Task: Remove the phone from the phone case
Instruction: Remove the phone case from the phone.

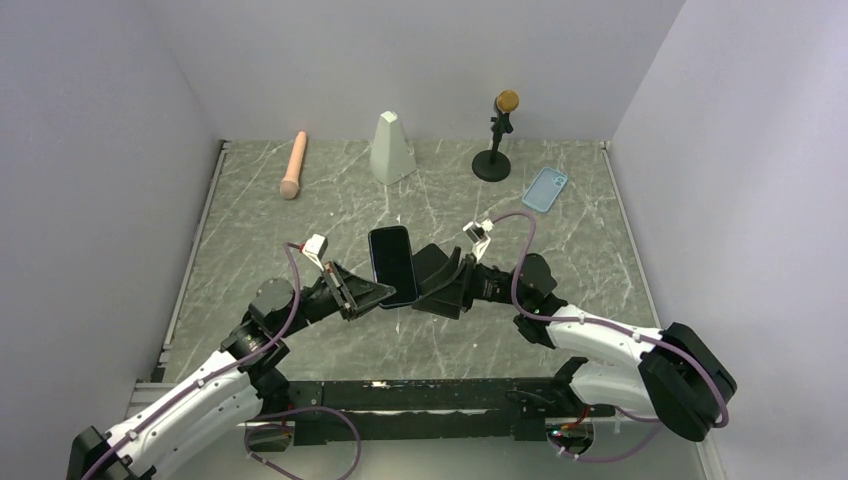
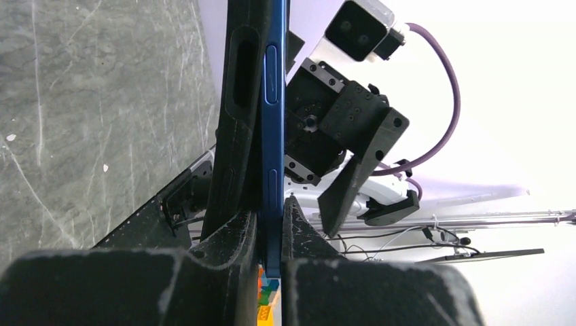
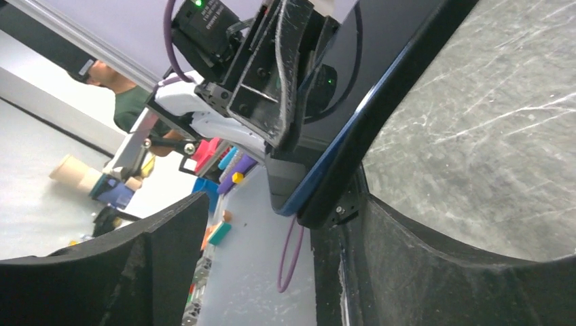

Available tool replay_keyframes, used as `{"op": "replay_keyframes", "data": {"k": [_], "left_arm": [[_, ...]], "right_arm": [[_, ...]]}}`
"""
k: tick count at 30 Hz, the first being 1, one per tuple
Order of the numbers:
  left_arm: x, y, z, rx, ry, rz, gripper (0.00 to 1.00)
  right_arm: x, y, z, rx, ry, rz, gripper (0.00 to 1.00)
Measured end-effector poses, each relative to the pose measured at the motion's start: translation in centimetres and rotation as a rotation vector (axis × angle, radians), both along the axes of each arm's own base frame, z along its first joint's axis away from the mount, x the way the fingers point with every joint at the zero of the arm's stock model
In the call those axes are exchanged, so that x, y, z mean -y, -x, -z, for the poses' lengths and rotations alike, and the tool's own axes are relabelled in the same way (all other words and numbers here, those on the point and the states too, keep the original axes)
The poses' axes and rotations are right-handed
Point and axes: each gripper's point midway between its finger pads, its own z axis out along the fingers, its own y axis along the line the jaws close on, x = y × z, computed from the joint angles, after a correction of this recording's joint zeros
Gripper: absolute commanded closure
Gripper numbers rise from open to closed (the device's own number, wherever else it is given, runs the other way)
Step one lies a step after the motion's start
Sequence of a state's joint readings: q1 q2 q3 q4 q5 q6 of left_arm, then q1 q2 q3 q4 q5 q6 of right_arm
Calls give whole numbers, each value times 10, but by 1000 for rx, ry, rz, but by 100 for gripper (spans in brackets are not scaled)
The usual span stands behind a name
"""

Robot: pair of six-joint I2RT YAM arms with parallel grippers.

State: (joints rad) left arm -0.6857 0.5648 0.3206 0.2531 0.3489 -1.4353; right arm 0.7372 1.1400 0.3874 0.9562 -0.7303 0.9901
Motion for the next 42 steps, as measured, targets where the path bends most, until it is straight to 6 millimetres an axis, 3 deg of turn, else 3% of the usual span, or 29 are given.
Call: {"op": "replay_keyframes", "data": {"k": [5, 12, 16, 23, 29, 32, 35, 42], "left_arm": [[-2, 3, -8, -3, 29, 0, 100], [-3, 3, -14, -10, 57, 0, 100], [-3, 4, -18, -11, 78, 0, 100], [-4, 2, -21, -11, 90, -9, 100], [-5, 3, -24, -7, 110, -5, 100], [-4, 5, -24, -4, 117, 4, 100], [-4, 6, -22, -5, 116, 16, 100], [0, 7, -18, 1, 99, 36, 100]], "right_arm": [[0, 4, 7, 28, 9, 27, 46], [-13, 10, 13, 31, 17, 37, 55], [-18, 7, 19, 14, 25, 52, 71], [-15, 0, 17, -8, -24, 117, 64], [-18, -7, 13, -42, -64, 142, 65], [-21, -10, 14, -70, -74, 138, 76], [-26, -13, 15, -95, -79, 133, 100], [-30, -24, 28, -176, -67, 145, 100]]}}
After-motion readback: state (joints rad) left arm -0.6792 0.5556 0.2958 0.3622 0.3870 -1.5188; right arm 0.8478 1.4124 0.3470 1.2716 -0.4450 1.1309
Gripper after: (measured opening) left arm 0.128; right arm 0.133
